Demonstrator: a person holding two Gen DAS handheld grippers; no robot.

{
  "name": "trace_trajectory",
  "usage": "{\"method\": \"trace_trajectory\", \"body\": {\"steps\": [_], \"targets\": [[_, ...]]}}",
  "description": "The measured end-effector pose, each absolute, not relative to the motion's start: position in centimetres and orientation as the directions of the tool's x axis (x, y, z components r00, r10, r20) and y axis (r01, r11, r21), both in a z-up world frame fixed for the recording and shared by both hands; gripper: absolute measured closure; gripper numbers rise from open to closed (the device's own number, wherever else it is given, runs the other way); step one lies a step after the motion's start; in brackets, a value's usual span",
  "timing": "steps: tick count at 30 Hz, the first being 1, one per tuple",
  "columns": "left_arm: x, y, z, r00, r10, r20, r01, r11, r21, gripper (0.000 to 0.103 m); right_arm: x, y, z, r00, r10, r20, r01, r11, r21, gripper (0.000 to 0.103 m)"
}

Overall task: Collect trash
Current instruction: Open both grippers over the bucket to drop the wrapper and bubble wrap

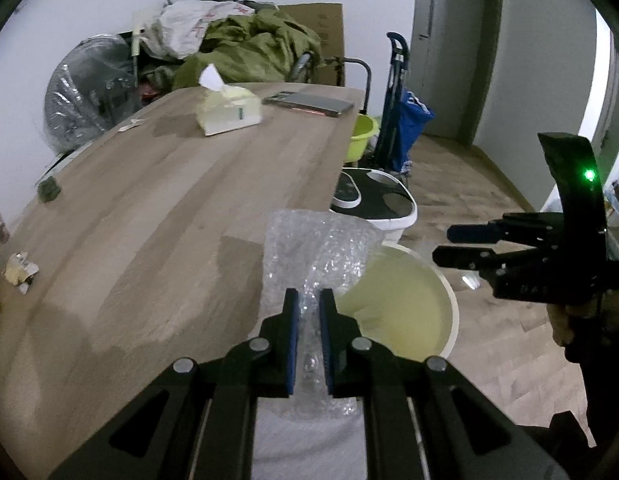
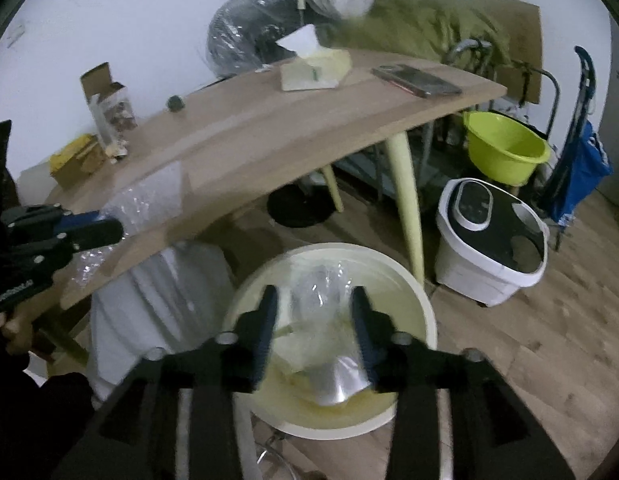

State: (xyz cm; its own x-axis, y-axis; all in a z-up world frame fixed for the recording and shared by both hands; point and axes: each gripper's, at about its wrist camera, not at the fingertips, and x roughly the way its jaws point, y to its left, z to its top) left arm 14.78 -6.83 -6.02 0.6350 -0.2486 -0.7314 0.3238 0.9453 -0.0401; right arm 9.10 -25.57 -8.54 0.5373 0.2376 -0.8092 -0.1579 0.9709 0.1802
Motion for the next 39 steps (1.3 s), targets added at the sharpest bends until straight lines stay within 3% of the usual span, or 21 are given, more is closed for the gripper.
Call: {"method": "trace_trajectory", "body": {"steps": [16, 24, 27, 31, 39], "targets": [[18.0, -12.1, -8.6, 0.525, -0.355, -0.774, 0.474, 0.877, -0.081, 0.094, 7.4, -29.1, -9.1, 0.541, 0.157, -0.826, -0.043, 0.986, 0.160, 0.057], [19.7, -15.3, -10.0, 0.458, -0.340, -0.821, 0.521, 0.851, -0.062, 0.093, 6.5, -31.0, -9.2, 0.536, 0.092, -0.839, 0.032, 0.991, 0.129, 0.057], [20.0, -15.8, -10.1, 0.441, -0.347, -0.828, 0.522, 0.849, -0.079, 0.085, 6.4, -31.4, -9.3, 0.530, 0.082, -0.844, 0.044, 0.991, 0.124, 0.057], [19.7, -15.3, -9.5, 0.447, -0.369, -0.815, 0.518, 0.849, -0.100, 0.067, 6.6, -31.3, -9.0, 0.534, 0.085, -0.841, 0.036, 0.992, 0.123, 0.057], [19.4, -14.1, -7.8, 0.468, -0.392, -0.792, 0.501, 0.856, -0.128, 0.061, 7.3, -30.3, -8.7, 0.534, 0.103, -0.839, 0.001, 0.992, 0.123, 0.057]]}}
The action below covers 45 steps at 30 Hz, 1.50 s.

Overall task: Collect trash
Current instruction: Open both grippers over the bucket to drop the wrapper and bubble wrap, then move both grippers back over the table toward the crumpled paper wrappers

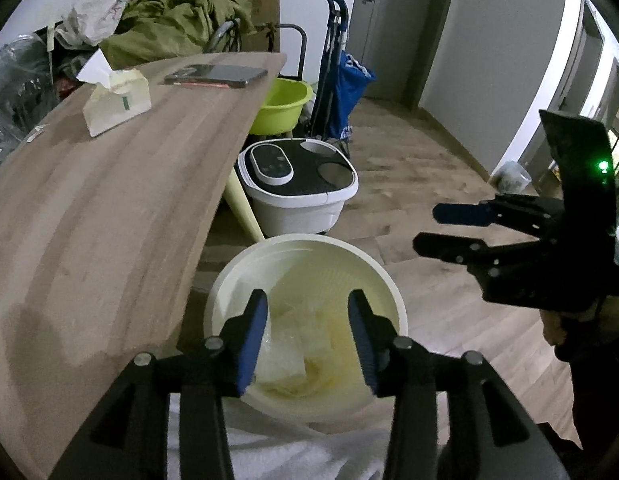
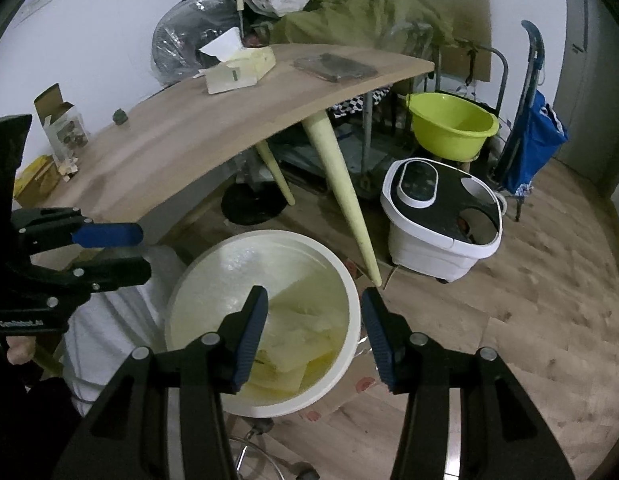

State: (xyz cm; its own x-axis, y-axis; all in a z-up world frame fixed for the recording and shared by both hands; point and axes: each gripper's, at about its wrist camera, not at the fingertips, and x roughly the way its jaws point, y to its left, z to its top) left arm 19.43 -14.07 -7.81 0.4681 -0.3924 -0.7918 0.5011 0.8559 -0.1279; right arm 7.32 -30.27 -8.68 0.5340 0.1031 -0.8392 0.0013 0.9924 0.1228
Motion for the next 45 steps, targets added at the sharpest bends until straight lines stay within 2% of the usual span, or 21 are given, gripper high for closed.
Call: {"method": "trace_trajectory", "body": {"steps": [6, 18, 34, 45], "targets": [[18.9, -13.1, -6.3, 0.500, -0.411, -0.763, 0.494, 0.858, -0.138, 0.052, 7.9, -29.4, -8.1, 0.539, 0.112, -0.835, -0.025, 0.993, 0.117, 0.057], [17.6, -9.4, -3.9, 0.585, -0.393, -0.709, 0.437, 0.890, -0.133, 0.052, 9.0, -26.6, -6.1, 0.555, 0.124, -0.822, -0.097, 0.992, 0.084, 0.057], [14.5, -0.3, -2.4, 0.700, -0.289, -0.653, 0.254, 0.955, -0.150, 0.052, 12.2, -18.1, -3.1, 0.569, 0.223, -0.791, -0.297, 0.953, 0.055, 0.057], [12.8, 6.4, -2.3, 0.746, -0.176, -0.642, 0.091, 0.982, -0.164, 0.052, 14.8, -11.7, -2.7, 0.535, 0.301, -0.789, -0.429, 0.902, 0.053, 0.057]]}}
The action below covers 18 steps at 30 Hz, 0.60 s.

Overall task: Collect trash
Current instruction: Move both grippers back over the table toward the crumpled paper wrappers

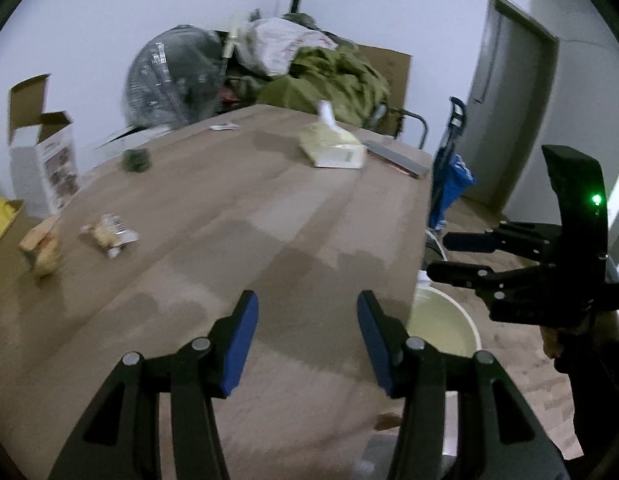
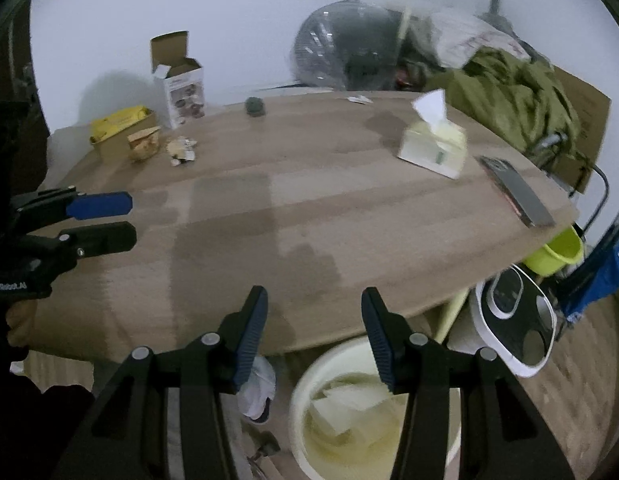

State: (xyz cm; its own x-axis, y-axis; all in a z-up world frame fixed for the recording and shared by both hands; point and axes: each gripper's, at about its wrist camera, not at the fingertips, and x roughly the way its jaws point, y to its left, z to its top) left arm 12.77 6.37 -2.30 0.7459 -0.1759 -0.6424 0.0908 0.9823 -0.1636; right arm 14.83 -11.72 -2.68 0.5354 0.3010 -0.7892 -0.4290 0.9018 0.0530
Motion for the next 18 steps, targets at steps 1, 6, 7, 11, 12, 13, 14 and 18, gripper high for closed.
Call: {"method": "trace_trajectory", "body": {"steps": [1, 6, 7, 11, 12, 13, 14, 18], "targets": [[12.6, 7.0, -2.3, 0.749, -0.164, -0.642, 0.075, 0.984, -0.163, 0.052, 15.1, -11.1, -2.7, 0.532, 0.308, -0.789, -0.440, 0.897, 0.054, 0.057], [11.4, 9.6, -2.2, 0.761, -0.111, -0.640, 0.008, 0.987, -0.161, 0.052, 16.1, -8.8, -2.7, 0.516, 0.339, -0.786, -0.482, 0.874, 0.061, 0.057], [11.3, 10.0, -2.2, 0.763, -0.103, -0.638, -0.002, 0.987, -0.162, 0.052, 16.3, -8.2, -2.7, 0.512, 0.346, -0.786, -0.492, 0.868, 0.061, 0.057], [10.7, 11.8, -2.2, 0.773, -0.063, -0.632, -0.059, 0.983, -0.171, 0.043, 17.2, -6.4, -2.9, 0.494, 0.361, -0.791, -0.522, 0.850, 0.062, 0.056], [10.5, 12.4, -2.1, 0.776, -0.054, -0.628, -0.075, 0.981, -0.177, 0.042, 17.5, -5.9, -3.0, 0.491, 0.364, -0.791, -0.528, 0.847, 0.062, 0.053], [10.3, 12.8, -2.1, 0.778, -0.045, -0.627, -0.086, 0.980, -0.177, 0.038, 17.8, -5.5, -3.0, 0.490, 0.366, -0.791, -0.532, 0.844, 0.061, 0.044], [10.1, 13.4, -2.1, 0.778, -0.032, -0.627, -0.101, 0.979, -0.176, 0.034, 18.1, -5.1, -3.0, 0.489, 0.372, -0.789, -0.536, 0.842, 0.064, 0.040], [9.6, 14.9, -2.0, 0.776, 0.008, -0.630, -0.142, 0.977, -0.162, 0.029, 19.0, -3.8, -2.9, 0.482, 0.393, -0.783, -0.552, 0.830, 0.076, 0.037]]}}
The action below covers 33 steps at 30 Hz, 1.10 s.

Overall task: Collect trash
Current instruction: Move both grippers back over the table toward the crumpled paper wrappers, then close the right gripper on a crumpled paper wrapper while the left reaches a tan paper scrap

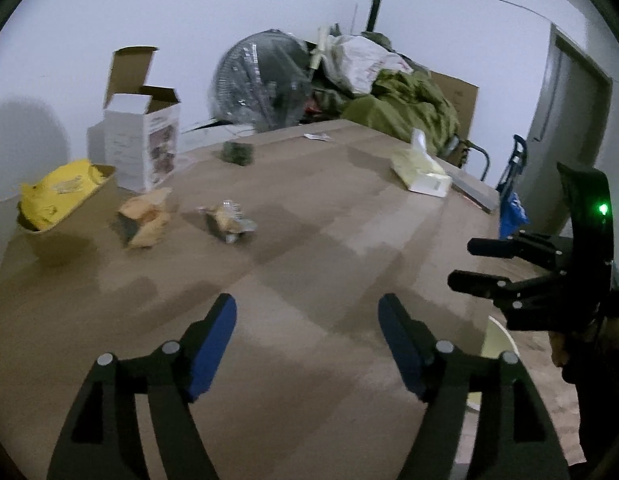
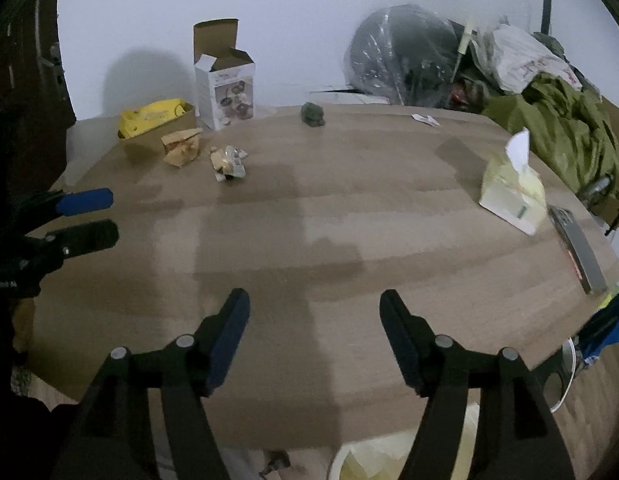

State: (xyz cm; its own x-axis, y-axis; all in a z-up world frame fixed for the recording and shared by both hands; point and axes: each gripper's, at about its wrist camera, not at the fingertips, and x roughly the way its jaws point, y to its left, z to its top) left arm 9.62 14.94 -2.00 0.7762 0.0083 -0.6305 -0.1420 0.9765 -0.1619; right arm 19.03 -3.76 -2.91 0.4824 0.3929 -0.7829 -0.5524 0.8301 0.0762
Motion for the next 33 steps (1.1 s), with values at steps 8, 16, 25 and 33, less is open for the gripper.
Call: {"method": "trace_trajectory", "body": {"steps": [8, 16, 25, 33], "targets": [[9.4, 18.9, -2.6, 0.757, 0.061, -0.651, -0.228, 0.957, -0.177, 0.027, 21.4, 0.2, -3.2, 0.458, 0.432, -0.777, -0.594, 0.799, 0.093, 0.031], [10.2, 22.2, -2.5, 0.735, 0.125, -0.667, -0.294, 0.945, -0.147, 0.027, 24.1, 4.1, -4.2, 0.417, 0.482, -0.770, -0.642, 0.756, 0.125, 0.031], [11.6, 25.2, -3.3, 0.700, 0.180, -0.691, -0.367, 0.921, -0.131, 0.027, 28.5, 9.0, -6.3, 0.341, 0.542, -0.768, -0.701, 0.691, 0.176, 0.031], [13.4, 27.4, -4.2, 0.679, 0.201, -0.707, -0.407, 0.903, -0.134, 0.027, 31.7, 14.4, -7.7, 0.263, 0.588, -0.764, -0.756, 0.619, 0.216, 0.031]]}}
